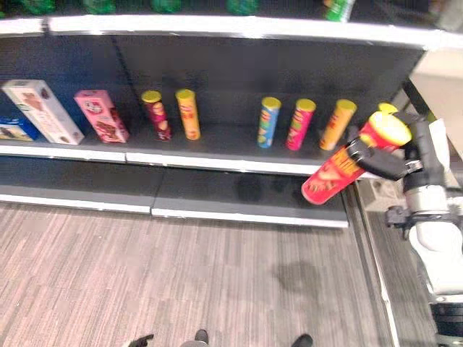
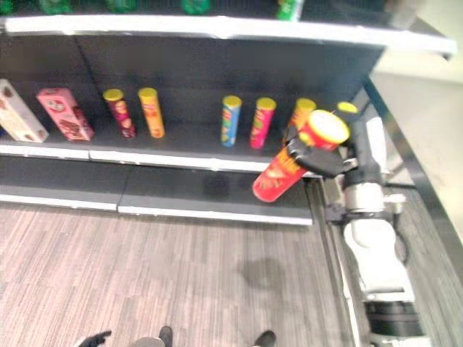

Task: Put the goods on the table back onto the shelves and tidy them up.

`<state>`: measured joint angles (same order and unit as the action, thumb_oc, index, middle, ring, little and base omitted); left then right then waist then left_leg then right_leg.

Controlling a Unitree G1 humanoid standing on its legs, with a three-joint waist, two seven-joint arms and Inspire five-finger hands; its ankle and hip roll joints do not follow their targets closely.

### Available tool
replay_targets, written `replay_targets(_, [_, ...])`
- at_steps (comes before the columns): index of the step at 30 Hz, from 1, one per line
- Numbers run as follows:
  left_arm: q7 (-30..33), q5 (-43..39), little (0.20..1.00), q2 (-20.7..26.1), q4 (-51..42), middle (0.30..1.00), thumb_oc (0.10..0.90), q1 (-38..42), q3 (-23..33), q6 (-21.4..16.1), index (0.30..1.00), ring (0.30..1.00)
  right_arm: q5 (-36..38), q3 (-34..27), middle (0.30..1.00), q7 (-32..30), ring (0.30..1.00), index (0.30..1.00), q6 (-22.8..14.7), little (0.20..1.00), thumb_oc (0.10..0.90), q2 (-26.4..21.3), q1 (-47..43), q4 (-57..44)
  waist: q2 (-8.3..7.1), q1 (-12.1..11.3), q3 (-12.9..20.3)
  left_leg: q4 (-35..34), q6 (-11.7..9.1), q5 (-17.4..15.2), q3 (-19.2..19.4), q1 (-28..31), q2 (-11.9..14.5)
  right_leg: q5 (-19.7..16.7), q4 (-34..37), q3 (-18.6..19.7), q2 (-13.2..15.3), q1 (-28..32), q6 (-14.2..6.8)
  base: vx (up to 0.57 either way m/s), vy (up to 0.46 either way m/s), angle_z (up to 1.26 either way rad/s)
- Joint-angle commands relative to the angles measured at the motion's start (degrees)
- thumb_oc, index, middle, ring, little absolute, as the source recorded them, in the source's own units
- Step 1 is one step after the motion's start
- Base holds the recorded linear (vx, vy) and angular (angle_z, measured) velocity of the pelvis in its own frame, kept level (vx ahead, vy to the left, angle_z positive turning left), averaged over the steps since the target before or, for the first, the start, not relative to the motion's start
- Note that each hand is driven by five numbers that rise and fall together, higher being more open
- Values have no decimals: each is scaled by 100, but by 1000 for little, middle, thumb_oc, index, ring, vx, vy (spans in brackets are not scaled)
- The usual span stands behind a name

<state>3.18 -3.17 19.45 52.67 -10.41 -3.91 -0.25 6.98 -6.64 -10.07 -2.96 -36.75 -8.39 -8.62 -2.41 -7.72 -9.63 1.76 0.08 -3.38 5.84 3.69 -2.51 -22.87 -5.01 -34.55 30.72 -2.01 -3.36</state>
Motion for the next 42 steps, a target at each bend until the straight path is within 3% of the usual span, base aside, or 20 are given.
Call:
replay_targets(1, [126, 54, 900, 418, -273, 900, 800, -24, 128, -67, 900, 900, -113, -388, 300, -186, 300, 300, -420, 300, 400, -823, -999, -493, 43, 148, 189, -676, -426, 180, -4, -167, 660, 1338, -202, 589, -375, 292, -922, -115, 299, 73])
replay_targets(3, [75, 0, 900, 356, -262, 900, 800, -135, 171, -33, 900, 900, -45, -288, 300, -151, 300, 300, -451, 300, 400, -764, -1102, -436, 48, 131, 114, -676, -302, 234, 60, -139, 635, 1950, -381, 709, -1091, 65, -685, -68, 195, 16])
replay_targets(4, [55, -79, 900, 319, -266, 900, 800, -143, 173, -40, 900, 900, 10, -206, 300, -117, 300, 300, -496, 300, 400, -762, -1126, -386, 26, 165, 17, -676, -287, 273, 60, -124, 595, 2207, -359, 858, -1585, -113, -557, -23, 48, -61])
replay_targets(5, [35, -125, 900, 291, -329, 900, 800, -152, 181, -43, 900, 900, 29, -173, 300, -114, 300, 300, -524, 300, 400, -774, -1138, -364, 15, 171, -42, -656, -289, 274, 68, -114, 572, 2286, -337, 1010, -1819, -212, -516, 29, -51, -54])
replay_targets(6, [5, -223, 900, 195, -474, 900, 800, -73, 94, -79, 900, 900, 108, -54, 300, -125, 300, 300, -542, 300, 400, -856, -1248, -288, -132, 182, -138, -567, -305, 298, -67, -167, 402, 2250, 300, 1387, -2266, -24, -365, 89, -126, -22])
replay_targets(9, [-18, -299, 900, 42, -583, 900, 800, -128, 73, -70, 900, 900, 166, 92, 300, -99, 300, 300, -549, 300, 400, -903, -1317, -259, -169, 156, -26, -280, -413, 190, -100, -270, 504, 2147, 852, 1391, -2424, 305, -368, 130, -181, 20])
replay_targets(12, [-12, -401, 900, 70, -713, 900, 800, -7, 32, -60, 900, 900, 221, 106, 300, -83, 300, 300, -588, 300, 400, -921, -1285, -315, -207, 185, -170, 734, -554, -103, -225, -756, 547, 2265, 870, 1373, -2451, 416, -241, 48, -119, 44])
replay_targets(15, [-6, -486, 900, 30, -822, 900, 800, 10, 29, -59, 900, 900, 253, 54, 300, -72, 300, 300, -586, 300, 400, -927, -1199, -355, -194, 156, -273, 1343, -669, -87, -260, -1181, 637, 2394, 953, 1273, -2480, 628, -142, 70, -25, 42])
replay_targets(19, [12, -423, 900, 67, -816, 900, 800, 30, -69, -41, 900, 900, 280, 79, 300, -97, 300, 300, -598, 300, 400, -886, -1161, -334, -118, 102, -243, 266, -676, 656, -443, -1515, 1022, 2514, 1001, 1273, -2519, 674, -206, 152, 101, 13])
replay_targets(22, [37, -414, 900, 91, -792, 900, 800, 1, -76, -58, 900, 900, 285, 126, 300, -88, 300, 300, -604, 300, 400, -868, -1161, -333, -81, 53, -224, -210, -765, 880, -651, -1512, 1063, 2637, 1001, 1376, -2559, 721, -218, 178, 113, -4])
replay_targets(23, [14, -384, 900, 65, -771, 900, 800, -44, -52, -40, 900, 900, 260, 110, 300, -42, 300, 300, -586, 300, 400, -849, -1121, -356, 39, 95, -111, -524, -803, 938, -642, -1318, 1083, 2686, 997, 1405, -2573, 799, -261, 158, 116, -25])
replay_targets(25, [21, -302, 900, 57, -697, 900, 800, -60, -76, -42, 900, 900, 197, 125, 300, -37, 300, 300, -563, 300, 400, -783, -1125, -388, 83, 94, -49, -573, -793, 950, -618, -1148, 1005, 2654, 982, 1454, -2480, 848, -285, 265, 250, -63])
replay_targets(32, [62, -165, 900, 194, -581, 900, 800, -130, -97, -87, 900, 900, 84, 434, 300, 30, 300, 300, -467, 300, 400, -602, -1486, -423, 103, 57, 28, -597, -343, 599, -147, -769, 531, 2466, 661, 1756, -1853, 663, -625, 182, 255, -28])
replay_targets(38, [75, -111, 900, 225, -536, 900, 800, -187, -105, -90, 900, 900, -26, 725, 300, 182, 300, 300, -437, 300, 400, -535, -1684, -444, 205, 89, -165, -584, -7, 348, -28, -550, 282, 2523, -514, 1944, -1532, 202, -711, 68, 206, -6])
replay_targets(40, [68, -140, 900, 227, -575, 900, 800, -246, -80, -73, 900, 900, -84, 857, 300, 268, 300, 300, -393, 300, 400, -534, -1748, -442, 187, 109, -286, -549, 151, 252, -13, -382, 185, 2123, -1404, 2052, -1366, -175, -763, 25, 122, -19])
replay_targets(41, [68, -140, 900, 227, -575, 900, 800, -245, -79, -73, 900, 900, -84, 859, 300, 267, 300, 300, -393, 300, 400, -534, -1751, -440, 182, 103, -286, -549, 153, 252, -5, -383, 180, 2129, -1419, 2064, -1359, -188, -765, -27, 111, -12])
replay_targets(42, [85, -166, 900, 229, -593, 900, 800, -232, -98, -70, 900, 900, -85, 995, 300, 309, 300, 300, -397, 300, 400, -521, -1842, -456, 210, 123, -451, -553, 248, 197, -6, -241, 161, 1789, -2062, 2203, -1327, -493, -793, -21, 66, -15])
